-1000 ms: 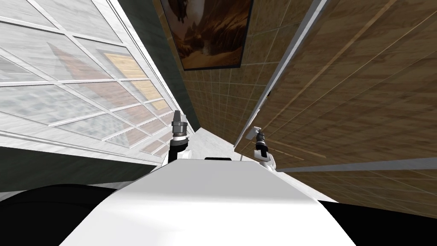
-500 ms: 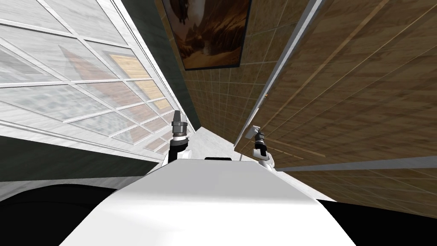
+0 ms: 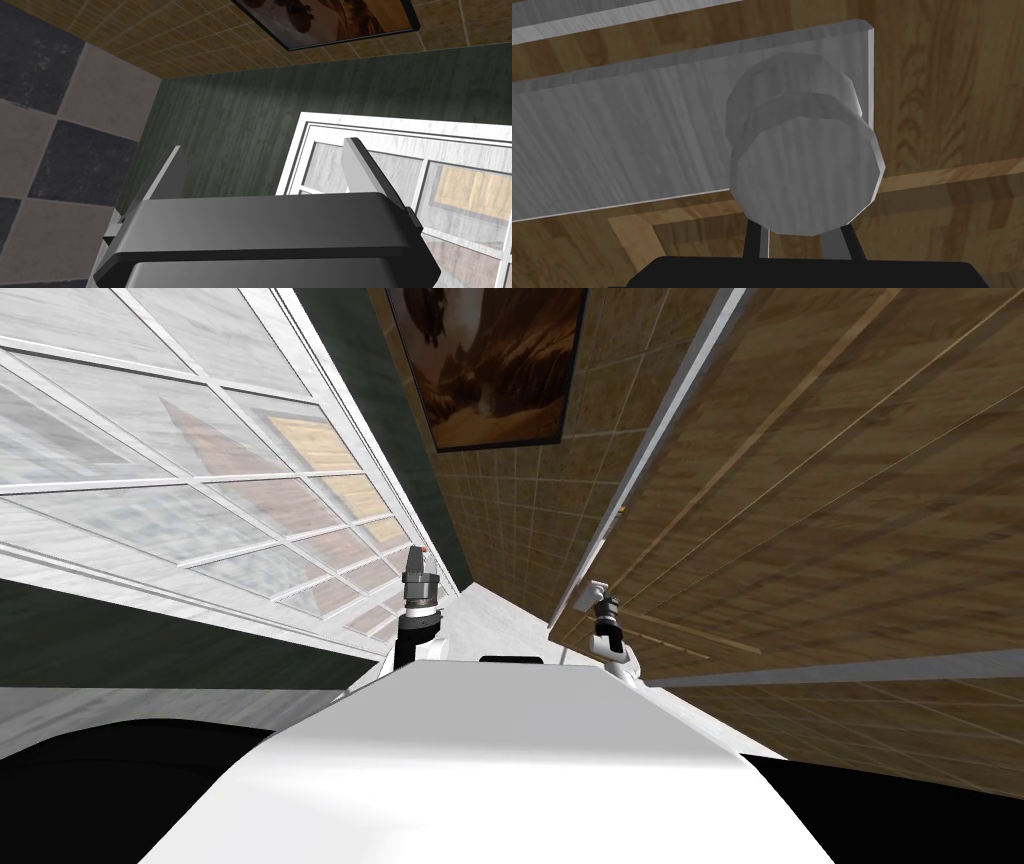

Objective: Pull the door open

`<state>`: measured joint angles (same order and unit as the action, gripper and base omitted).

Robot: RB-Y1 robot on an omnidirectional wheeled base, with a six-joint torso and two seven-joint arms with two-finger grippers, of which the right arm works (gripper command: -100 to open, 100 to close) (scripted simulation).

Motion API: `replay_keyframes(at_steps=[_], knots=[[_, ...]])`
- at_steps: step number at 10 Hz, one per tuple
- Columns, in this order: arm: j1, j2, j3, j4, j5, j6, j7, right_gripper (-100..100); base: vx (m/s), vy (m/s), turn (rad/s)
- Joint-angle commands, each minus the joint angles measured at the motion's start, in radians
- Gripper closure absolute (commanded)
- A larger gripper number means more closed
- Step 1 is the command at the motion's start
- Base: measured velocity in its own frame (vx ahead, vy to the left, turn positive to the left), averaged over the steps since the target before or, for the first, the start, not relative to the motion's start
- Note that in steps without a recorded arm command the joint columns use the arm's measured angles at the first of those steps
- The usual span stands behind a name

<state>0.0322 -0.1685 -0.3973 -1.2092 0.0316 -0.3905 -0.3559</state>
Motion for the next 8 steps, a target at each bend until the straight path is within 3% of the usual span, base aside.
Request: replay_keyframes(at_steps=[1,2,3,4,5,6,8], knots=[[-0.022,-0.005,0.024,0.002,-0.050,-0.005,-0.050,100,-0.079,-0.029,0.055],[-0.022,-0.005,0.024,0.002,-0.053,-0.005,-0.068,100,-0.055,-0.025,0.023],[-0.027,-0.009,0.036,0.007,-0.088,-0.003,-0.101,100,-0.057,-0.027,0.035],[-0.027,-0.009,0.036,0.007,-0.088,-0.003,-0.109,100,-0.047,-0.016,0.037],[-0.032,-0.013,0.048,0.013,-0.123,0.000,-0.145,100,-0.055,-0.018,0.042],[-0.032,-0.013,0.048,0.013,-0.123,0.000,-0.150,100,-0.045,-0.010,0.026],[-0.042,-0.021,0.072,0.023,-0.191,0.005,-0.216,100,-0.066,-0.009,0.041]])
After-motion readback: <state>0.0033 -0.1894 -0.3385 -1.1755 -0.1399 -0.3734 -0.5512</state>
